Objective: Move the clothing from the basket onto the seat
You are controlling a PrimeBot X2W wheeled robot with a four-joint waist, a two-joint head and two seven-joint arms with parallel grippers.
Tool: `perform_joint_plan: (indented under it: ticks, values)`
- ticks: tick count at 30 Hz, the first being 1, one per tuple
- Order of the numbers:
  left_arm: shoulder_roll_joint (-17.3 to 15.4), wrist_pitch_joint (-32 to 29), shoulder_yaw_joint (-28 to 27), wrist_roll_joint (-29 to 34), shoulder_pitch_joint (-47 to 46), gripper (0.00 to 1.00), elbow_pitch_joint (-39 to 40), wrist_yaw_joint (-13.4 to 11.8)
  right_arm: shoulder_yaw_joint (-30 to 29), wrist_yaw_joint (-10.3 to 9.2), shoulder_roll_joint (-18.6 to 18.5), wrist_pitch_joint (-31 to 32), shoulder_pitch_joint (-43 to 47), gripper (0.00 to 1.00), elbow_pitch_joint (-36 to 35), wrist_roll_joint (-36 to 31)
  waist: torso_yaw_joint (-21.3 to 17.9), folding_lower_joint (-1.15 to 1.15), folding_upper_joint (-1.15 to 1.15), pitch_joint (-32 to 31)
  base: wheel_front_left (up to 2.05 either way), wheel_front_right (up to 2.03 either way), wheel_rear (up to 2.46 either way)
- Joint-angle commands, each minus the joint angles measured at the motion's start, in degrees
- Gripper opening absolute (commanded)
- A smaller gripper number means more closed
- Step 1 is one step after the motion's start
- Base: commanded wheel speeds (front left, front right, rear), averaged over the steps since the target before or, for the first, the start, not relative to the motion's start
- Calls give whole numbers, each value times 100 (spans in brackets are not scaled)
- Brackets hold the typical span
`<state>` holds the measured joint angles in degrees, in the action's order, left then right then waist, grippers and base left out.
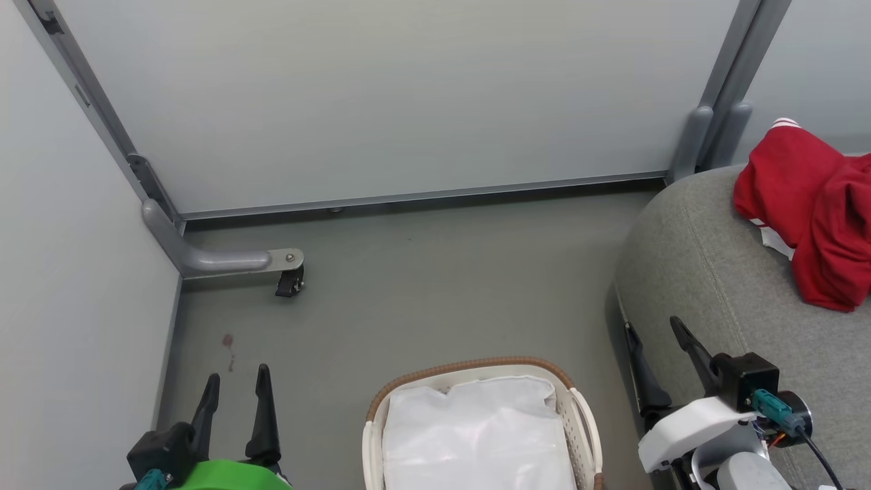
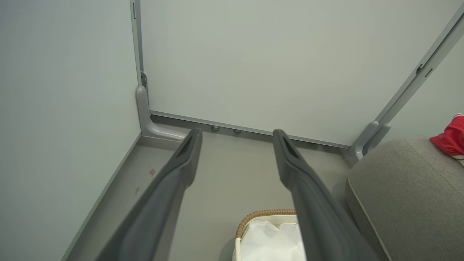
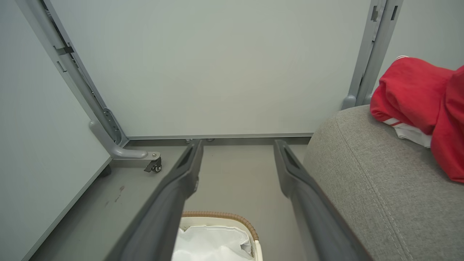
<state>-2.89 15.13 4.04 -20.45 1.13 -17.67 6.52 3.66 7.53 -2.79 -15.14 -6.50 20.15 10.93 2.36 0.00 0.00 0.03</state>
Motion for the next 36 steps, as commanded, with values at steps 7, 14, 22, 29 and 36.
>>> perform_joint_plan:
  ticks: [7, 14, 22, 29, 36]
  values:
    - [4, -2, 31, -18, 1, 0, -96, -3, 12, 0, 4, 0, 16, 0, 0, 12, 22, 0, 0, -17, 0, 0, 0]
    - [17, -108, -24, -349, -30, 0, -263, 1, -37, 0, 34, 117, 98, 0, 152, 391, 15, 0, 0, -17, 0, 0, 0]
    - [14, -333, -139, -1100, -112, 0, -188, 12, -141, -1, 28, 338, 94, 0, 53, 1244, -2, 0, 0, -15, 0, 0, 0]
    - [13, -515, -230, -1707, -182, 0, -126, 22, -226, -1, 23, 517, 87, 0, -22, 1933, -16, 0, 0, -13, 0, 0, 0]
    - [11, -679, -315, -2253, -243, 0, -75, 31, -305, -2, 19, 680, 77, 0, -87, 2552, -30, 0, 0, -11, 0, 0, 0]
